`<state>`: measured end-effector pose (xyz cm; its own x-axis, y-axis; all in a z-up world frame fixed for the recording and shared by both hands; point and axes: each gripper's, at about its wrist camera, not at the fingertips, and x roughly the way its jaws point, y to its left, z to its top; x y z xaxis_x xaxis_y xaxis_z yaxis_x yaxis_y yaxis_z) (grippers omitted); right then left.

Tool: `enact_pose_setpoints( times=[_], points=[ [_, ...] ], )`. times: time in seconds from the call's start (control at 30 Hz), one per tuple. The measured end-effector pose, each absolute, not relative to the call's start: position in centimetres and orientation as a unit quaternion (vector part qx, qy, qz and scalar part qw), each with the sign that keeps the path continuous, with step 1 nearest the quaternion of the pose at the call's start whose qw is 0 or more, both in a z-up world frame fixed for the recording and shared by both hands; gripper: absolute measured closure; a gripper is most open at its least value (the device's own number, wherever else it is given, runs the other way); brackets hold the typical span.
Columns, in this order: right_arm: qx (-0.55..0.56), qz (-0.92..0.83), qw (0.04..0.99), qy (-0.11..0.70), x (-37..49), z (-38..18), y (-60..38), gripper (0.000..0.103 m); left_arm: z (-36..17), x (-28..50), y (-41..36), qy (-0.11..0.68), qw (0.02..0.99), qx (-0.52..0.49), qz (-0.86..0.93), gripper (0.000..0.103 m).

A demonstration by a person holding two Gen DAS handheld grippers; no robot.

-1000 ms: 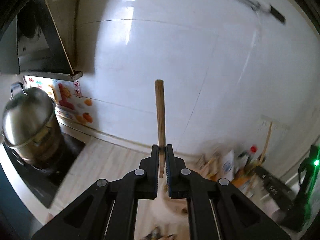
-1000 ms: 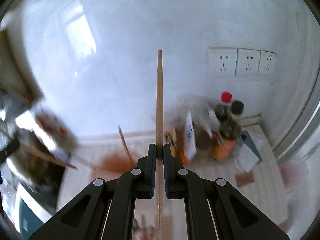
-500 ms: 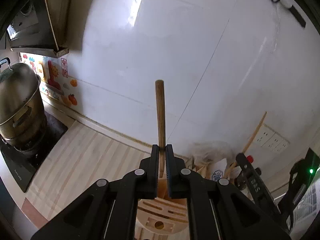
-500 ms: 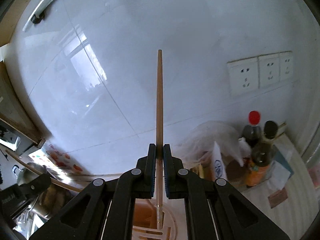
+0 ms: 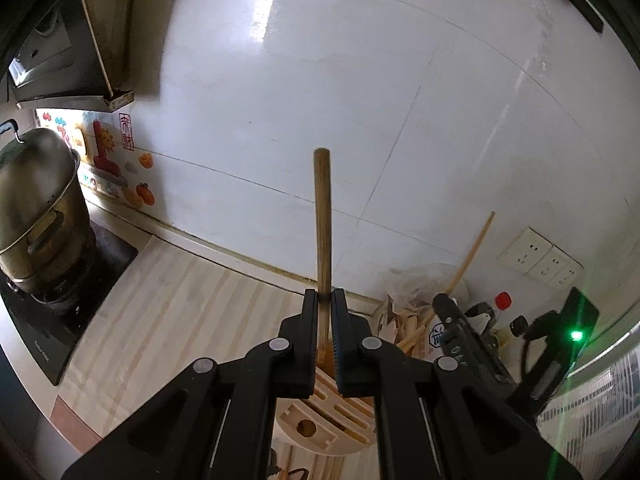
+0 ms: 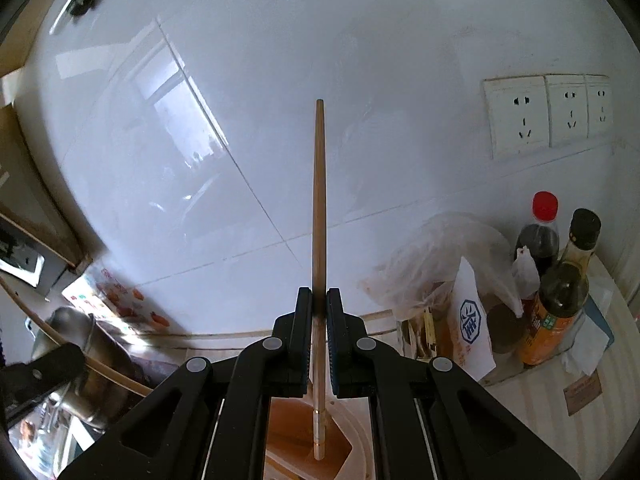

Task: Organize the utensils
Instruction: 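Carry both chopsticks up and insert them into the pink holder, then open both tools and withdraw from the holder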

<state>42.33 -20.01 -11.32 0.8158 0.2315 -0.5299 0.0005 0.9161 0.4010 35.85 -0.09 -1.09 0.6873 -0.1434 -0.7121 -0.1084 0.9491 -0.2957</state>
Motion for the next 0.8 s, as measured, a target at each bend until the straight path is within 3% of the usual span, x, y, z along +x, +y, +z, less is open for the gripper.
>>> enact_pose_setpoints(
  times=[0.67, 0.73, 0.8],
  points=[
    [0.178, 0.106, 0.919, 0.335, 39.5, -13.7, -21.5, 0.095, -4.7, 37.6, -2.3, 0.456, 0.880, -0.122, -0.057, 0.097],
    [0.176, 0.118, 0.914, 0.345, 39.2, -13.6, -21.6, 0.092, -4.4, 37.3, -2.2, 0.459, 0.878, -0.119, -0.058, 0.095],
    [0.177, 0.125, 0.912, 0.350, 38.6, -13.4, -21.8, 0.070, -3.8, 36.8, -2.0, 0.456, 0.880, -0.118, -0.060, 0.090]
  ],
)
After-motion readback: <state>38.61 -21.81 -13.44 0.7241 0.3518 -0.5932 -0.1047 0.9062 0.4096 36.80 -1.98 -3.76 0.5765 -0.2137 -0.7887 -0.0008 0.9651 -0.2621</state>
